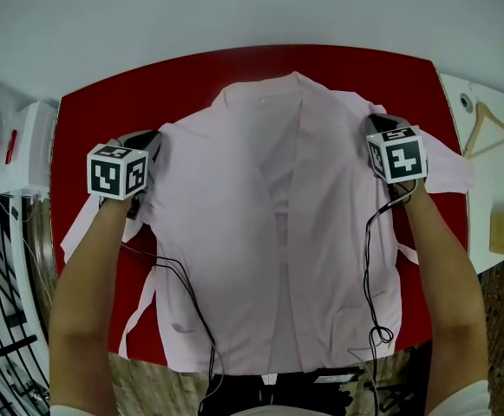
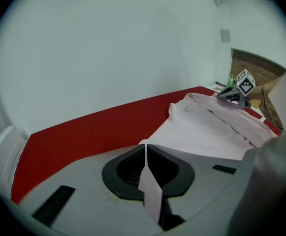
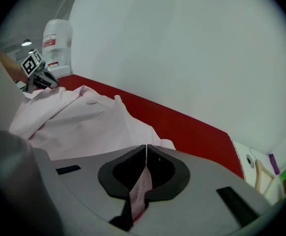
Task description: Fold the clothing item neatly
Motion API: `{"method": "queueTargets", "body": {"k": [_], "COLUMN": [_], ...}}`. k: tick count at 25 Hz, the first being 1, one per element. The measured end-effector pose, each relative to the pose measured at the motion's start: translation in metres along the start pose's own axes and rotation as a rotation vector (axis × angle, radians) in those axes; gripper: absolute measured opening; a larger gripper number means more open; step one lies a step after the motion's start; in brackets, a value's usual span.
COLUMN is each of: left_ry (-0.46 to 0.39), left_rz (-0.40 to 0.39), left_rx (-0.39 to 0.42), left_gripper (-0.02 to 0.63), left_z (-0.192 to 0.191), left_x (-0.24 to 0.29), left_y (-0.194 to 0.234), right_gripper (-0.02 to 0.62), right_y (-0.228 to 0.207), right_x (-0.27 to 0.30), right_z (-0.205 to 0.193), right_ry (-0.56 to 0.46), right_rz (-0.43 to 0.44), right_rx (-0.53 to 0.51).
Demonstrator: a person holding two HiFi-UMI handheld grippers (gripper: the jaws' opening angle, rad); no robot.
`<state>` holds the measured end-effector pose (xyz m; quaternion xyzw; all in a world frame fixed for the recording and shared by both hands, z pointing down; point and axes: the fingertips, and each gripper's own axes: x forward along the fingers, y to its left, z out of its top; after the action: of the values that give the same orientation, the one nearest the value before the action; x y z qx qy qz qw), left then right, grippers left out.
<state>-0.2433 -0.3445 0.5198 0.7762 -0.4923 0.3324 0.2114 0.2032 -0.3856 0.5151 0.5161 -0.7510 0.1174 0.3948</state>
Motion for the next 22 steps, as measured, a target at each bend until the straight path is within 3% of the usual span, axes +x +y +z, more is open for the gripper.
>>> {"method": "queueTargets", "body": {"k": [9,12,17,22], "left_ry": [0.097,0.079,0.065,-0.019], "left_rz": [0.032,0.034,0.033,0.002], "left_rx": [0.013,-0.008,-0.023,-0.025], "left_gripper": [0.017,0.017,0.017,0.017], "left_z": [-0.009,-0.007,-0.007,0.011], "left_x": [0.032,0.035,0.034,0.011], "left_y": [0.011,0.014,0.015,0.002], "right_gripper": [0.018,0.018,0.018,0.019], "right_y": [-0.013,-0.021,-0.022,-0.002], "right_x": [0.036,0.039,0.037,0.003], "right_z": [0.007,0.008,0.01,0.015], "right_ry": [0.055,0.063,0.071,-0.011], "right_rz": [0.003,-0.021,-0.058,-0.041], "right_rx": [0.033,0.063,0.023,-0.028]}}
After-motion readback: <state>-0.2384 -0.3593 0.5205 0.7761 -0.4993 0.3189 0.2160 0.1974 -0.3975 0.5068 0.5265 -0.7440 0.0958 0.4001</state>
